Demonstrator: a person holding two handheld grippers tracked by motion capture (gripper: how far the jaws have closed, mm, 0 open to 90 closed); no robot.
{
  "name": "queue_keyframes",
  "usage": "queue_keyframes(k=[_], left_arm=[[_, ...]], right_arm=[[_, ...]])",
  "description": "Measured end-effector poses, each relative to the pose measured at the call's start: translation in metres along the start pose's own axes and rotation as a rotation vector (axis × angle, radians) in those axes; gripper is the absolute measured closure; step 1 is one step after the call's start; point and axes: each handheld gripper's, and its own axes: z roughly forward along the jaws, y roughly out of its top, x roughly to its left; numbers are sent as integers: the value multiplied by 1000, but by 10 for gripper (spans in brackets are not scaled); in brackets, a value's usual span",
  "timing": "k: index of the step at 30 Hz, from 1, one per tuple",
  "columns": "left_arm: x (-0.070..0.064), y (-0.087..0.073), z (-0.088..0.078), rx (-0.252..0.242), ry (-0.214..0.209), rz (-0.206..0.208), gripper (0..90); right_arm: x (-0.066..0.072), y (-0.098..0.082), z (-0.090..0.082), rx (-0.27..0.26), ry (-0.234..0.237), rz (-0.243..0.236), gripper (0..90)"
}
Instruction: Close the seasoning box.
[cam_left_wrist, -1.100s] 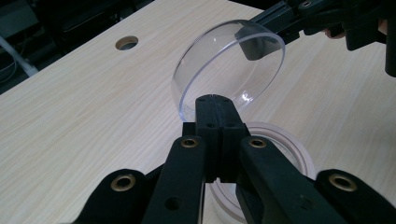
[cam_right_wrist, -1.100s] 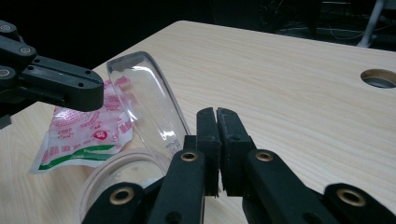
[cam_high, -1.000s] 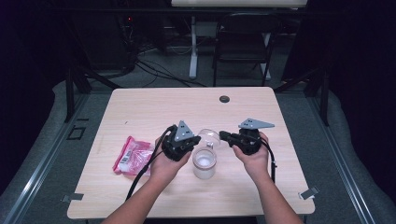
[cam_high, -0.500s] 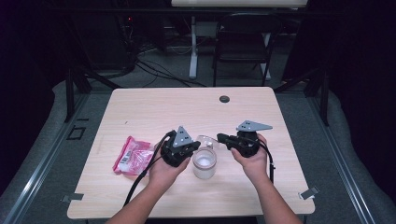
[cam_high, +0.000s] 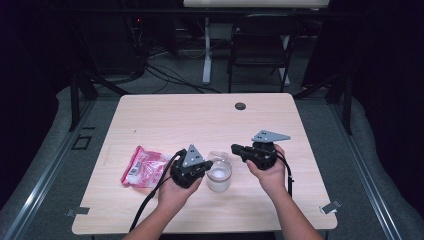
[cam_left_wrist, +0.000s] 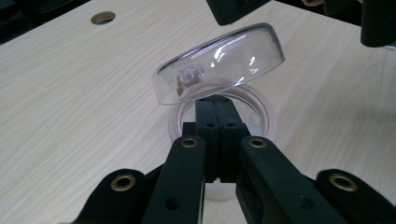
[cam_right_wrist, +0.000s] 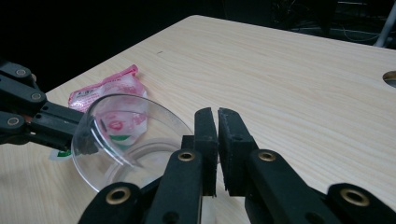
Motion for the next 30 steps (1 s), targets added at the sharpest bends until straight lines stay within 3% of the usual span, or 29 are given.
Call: queue_keyframes(k=[18,30], left_arm=[[-6,-29,4,36,-12,-29,900],[-6,-37,6,55,-16,-33,900]], right_arm=[[4,-3,5,14,8,-14,847],[4,-3,4,12,7,-15,839]])
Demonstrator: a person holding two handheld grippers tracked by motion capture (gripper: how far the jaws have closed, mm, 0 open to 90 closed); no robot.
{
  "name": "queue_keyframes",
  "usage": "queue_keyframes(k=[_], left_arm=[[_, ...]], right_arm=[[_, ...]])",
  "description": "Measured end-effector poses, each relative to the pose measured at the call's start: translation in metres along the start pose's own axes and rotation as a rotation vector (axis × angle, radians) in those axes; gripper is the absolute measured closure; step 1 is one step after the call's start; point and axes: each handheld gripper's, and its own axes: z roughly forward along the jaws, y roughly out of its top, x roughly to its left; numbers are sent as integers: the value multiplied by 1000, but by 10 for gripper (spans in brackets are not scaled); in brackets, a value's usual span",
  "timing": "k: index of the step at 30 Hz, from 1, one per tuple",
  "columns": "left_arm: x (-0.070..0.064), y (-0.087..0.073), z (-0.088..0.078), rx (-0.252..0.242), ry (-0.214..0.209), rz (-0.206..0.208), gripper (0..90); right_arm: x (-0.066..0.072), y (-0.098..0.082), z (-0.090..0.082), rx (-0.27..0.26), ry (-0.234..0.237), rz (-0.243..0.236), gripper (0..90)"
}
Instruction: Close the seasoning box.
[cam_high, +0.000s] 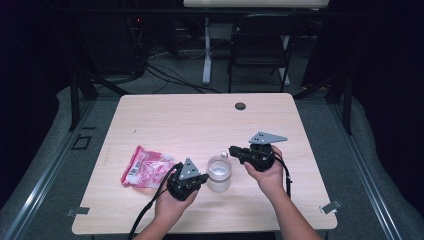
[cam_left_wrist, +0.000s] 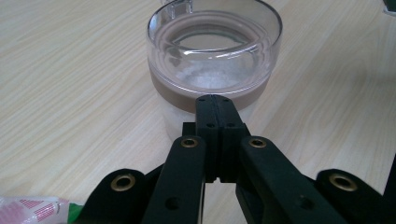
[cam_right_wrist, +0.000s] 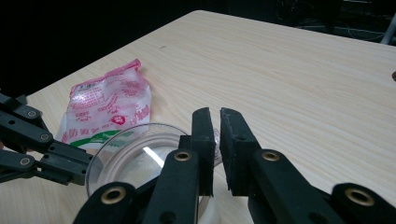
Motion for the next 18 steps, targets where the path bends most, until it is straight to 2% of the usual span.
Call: queue_keyframes(k=[18], left_arm=[[4,0,-3,-10,16,-9,900]], right_arm=[[0,0,-1,-4,-3,1,822]])
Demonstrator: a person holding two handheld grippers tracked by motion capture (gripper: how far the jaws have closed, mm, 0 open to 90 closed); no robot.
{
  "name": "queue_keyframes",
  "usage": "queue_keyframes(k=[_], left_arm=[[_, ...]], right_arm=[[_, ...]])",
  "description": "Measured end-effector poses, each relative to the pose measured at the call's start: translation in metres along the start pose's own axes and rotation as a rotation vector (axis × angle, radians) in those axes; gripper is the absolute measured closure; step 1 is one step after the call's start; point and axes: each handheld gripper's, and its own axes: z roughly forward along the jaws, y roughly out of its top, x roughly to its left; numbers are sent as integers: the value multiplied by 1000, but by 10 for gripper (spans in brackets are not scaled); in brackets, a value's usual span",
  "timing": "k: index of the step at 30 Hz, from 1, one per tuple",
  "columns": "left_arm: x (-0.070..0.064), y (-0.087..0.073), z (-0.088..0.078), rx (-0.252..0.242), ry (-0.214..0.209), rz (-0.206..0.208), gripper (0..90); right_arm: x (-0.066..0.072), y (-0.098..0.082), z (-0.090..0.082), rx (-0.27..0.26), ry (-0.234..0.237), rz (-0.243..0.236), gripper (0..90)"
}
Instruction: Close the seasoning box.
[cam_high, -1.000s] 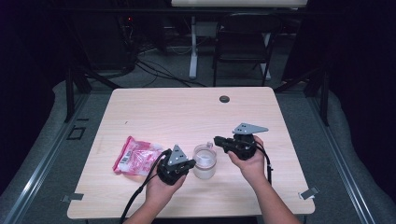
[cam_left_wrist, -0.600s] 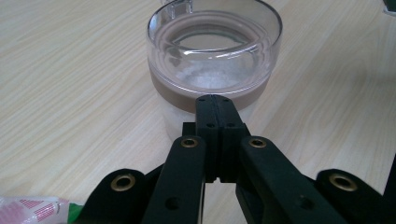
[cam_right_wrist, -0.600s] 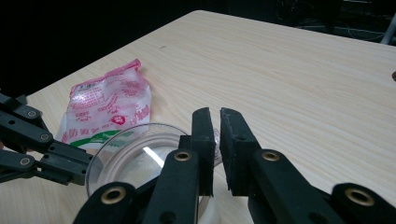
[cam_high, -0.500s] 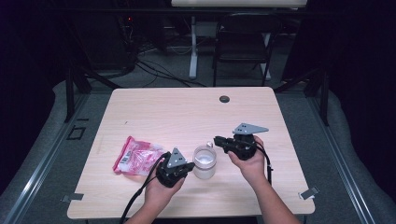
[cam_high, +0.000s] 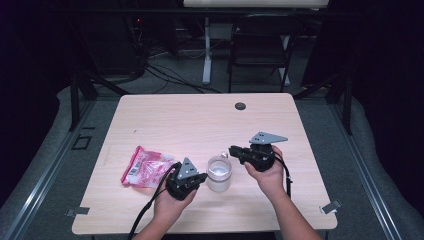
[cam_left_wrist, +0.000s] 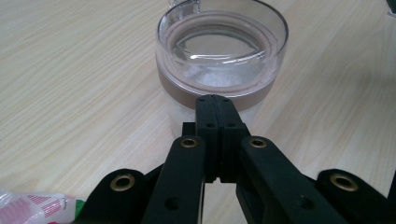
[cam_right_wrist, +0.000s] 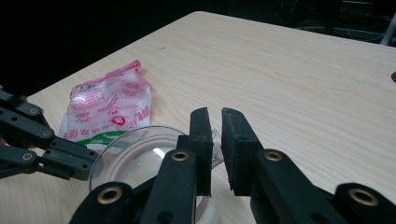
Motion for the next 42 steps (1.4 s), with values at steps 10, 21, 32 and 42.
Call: queue_keyframes(k=[10,21,32,42], left_arm=[[14,-1,-12,-17,40,-12,838],[35,-5,-29,-32,126,-41,672],[71,-26,-47,-27,264,-98,527],[103,-56,-62,-37,322,-159,496]], right_arm=[[-1,0,-1,2,3,0,806],[-1,1,-2,-1,3,-2,750],[-3,-2,-5,-1,-10,0,670],[-6,-7,-6,8,-30,6,622]])
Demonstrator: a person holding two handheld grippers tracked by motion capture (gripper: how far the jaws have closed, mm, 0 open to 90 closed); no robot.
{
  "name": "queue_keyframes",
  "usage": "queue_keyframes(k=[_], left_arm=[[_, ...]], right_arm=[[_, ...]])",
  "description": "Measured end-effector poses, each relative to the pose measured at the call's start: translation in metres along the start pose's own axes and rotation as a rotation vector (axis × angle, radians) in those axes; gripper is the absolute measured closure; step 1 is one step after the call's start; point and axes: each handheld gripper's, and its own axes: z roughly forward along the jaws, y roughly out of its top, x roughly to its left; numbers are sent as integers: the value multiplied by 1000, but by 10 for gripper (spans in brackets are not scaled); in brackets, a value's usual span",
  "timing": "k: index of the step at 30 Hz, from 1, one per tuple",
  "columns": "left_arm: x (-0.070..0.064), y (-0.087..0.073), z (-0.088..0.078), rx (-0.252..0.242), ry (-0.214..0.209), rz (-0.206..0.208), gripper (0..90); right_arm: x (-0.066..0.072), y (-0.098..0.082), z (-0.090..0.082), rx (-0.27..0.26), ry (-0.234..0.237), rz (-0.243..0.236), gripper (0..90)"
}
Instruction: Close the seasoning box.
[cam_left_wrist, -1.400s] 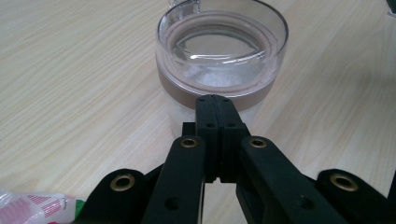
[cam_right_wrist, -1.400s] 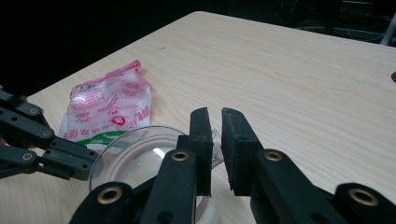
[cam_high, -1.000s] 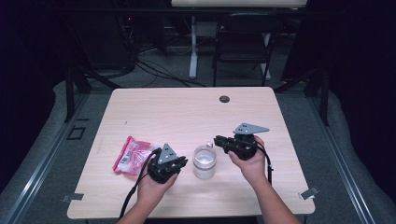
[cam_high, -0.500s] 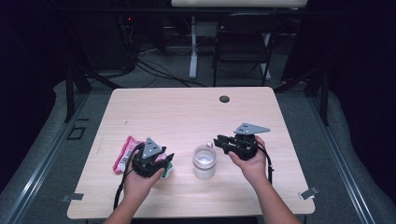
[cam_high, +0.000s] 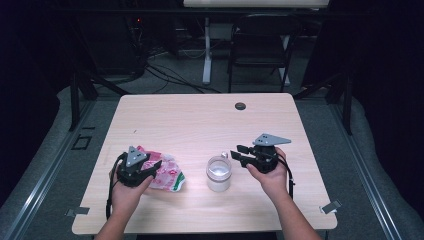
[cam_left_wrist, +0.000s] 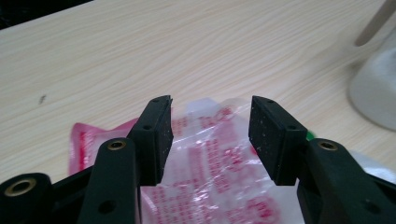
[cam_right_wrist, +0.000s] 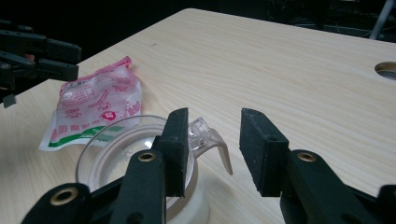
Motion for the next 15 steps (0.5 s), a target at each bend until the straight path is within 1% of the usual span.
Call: queue_keyframes(k=[4,5,8,9,10,12,13,14,15], left_arm=[[10,-11,2,23,17,-30,490],[12,-13,2,27,21,-26,489],[18,-20,0,33,27,-45,485],[20,-23,-1,31,27,-58,484],[22,-24,-2,35,32,-58,482],[26,-27,-3,33,37,-71,478],[29,-29,-5,40,41,-69,474],[30,-31,-5,32,41,-80,471],[32,-34,-5,41,41,-82,470]], right_arm=[[-1,-2,0,0,-16,4,600],[-2,-3,0,1,-16,0,599],[-4,-5,0,11,-28,6,586],[-4,-6,0,14,-34,9,581],[-5,-7,0,20,-36,10,579],[-7,-9,1,22,-43,15,570],[-7,-10,1,26,-45,18,566],[-8,-11,1,30,-49,20,559],[-8,-11,1,29,-53,23,554]])
